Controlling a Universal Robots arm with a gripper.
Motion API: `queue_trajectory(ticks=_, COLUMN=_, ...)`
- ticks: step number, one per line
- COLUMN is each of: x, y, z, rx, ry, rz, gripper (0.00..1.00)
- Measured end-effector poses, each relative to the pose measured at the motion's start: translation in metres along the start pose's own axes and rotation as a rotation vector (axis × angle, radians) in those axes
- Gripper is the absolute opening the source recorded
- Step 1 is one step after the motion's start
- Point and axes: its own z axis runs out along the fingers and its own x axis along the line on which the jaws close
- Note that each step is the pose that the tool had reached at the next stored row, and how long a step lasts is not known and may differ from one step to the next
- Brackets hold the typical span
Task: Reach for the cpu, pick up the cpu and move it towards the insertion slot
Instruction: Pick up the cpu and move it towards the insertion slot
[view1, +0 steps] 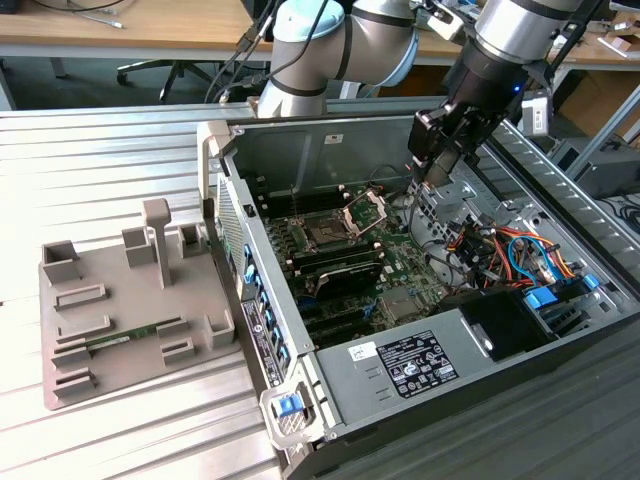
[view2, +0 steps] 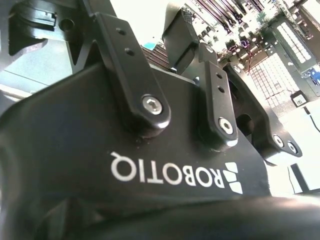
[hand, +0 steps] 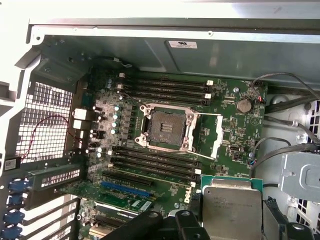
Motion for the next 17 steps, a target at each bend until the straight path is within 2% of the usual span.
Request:
queue_trajectory(ticks=12, x=0.0027, y=0.0004, z=0.0005, rx=-0.0001, ry=-0.0001, rz=0.000, gripper=0.55)
queue_trajectory(ticks=17, x=0.0039, y=0.0005, z=0.0033, rx=0.0000, ry=-0.0001, rz=0.000, gripper=0.55)
